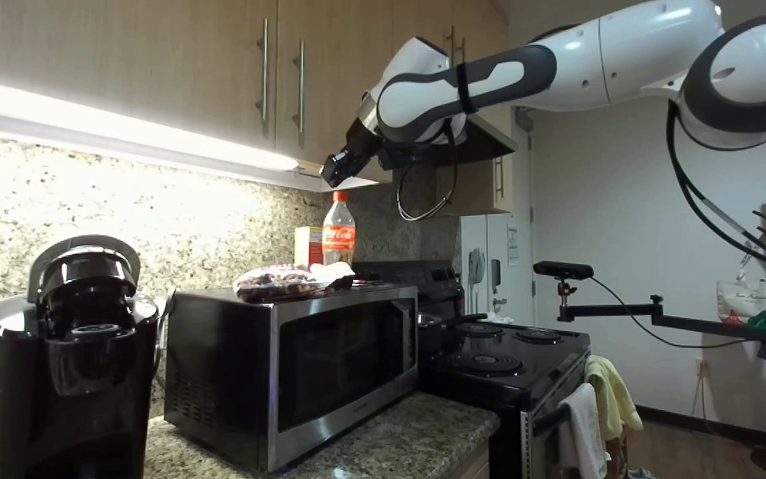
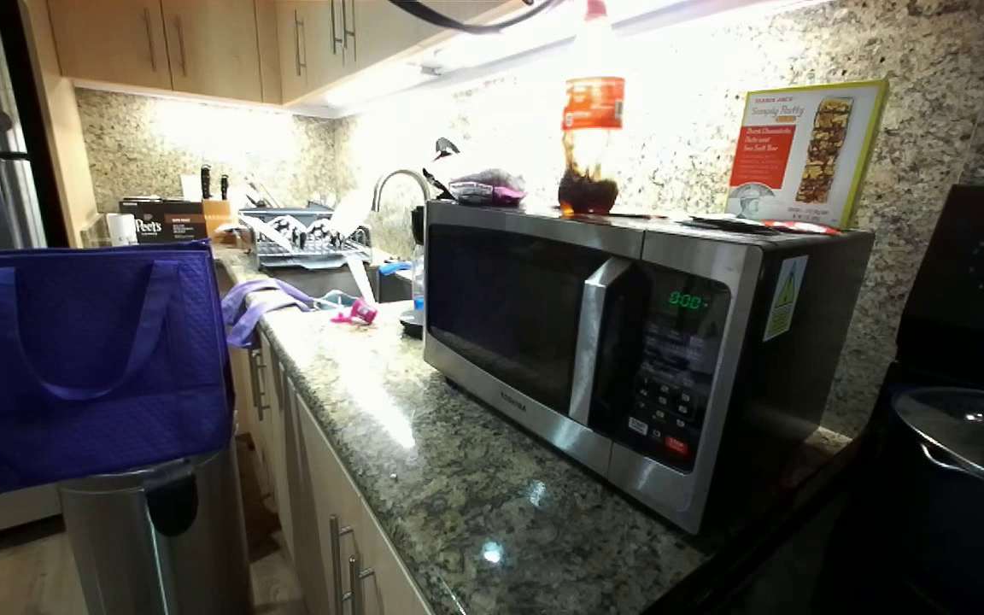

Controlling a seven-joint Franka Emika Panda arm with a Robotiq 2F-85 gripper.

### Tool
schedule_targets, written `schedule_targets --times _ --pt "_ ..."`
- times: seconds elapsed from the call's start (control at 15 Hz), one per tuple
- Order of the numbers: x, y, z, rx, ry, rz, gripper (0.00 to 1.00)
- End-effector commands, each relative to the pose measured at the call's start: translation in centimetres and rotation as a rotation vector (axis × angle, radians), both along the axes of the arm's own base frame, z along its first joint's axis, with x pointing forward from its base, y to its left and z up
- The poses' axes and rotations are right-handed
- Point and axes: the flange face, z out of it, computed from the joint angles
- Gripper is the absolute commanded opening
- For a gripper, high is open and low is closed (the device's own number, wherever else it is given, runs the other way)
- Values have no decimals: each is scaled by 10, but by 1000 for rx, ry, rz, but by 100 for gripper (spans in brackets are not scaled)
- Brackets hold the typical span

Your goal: Place the coca-cola bottle in the blue bag

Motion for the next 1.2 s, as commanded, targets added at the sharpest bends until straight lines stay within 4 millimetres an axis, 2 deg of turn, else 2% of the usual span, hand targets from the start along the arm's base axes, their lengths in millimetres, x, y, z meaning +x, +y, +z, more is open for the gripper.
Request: schedule_targets --times 0.0,0.13,0.2,0.27,0.33,0.4,0.6,0.67,0.73,0.87,1.13 --pt "-33 46 13 -113 84 137 2" --pt "-37 71 11 -161 119 188 2" --pt "-38 81 9 -168 124 221 34" --pt "-38 88 5 -168 133 242 35" --pt "-38 94 4 -176 143 241 41" --pt "-29 91 8 -137 110 213 22" --pt "-28 99 2 -143 122 230 41" --pt "-28 98 2 -143 122 228 41" --pt "-21 97 2 -122 136 223 66" --pt "-21 100 -2 -45 220 223 73" --pt "-38 91 -6 104 331 143 98"
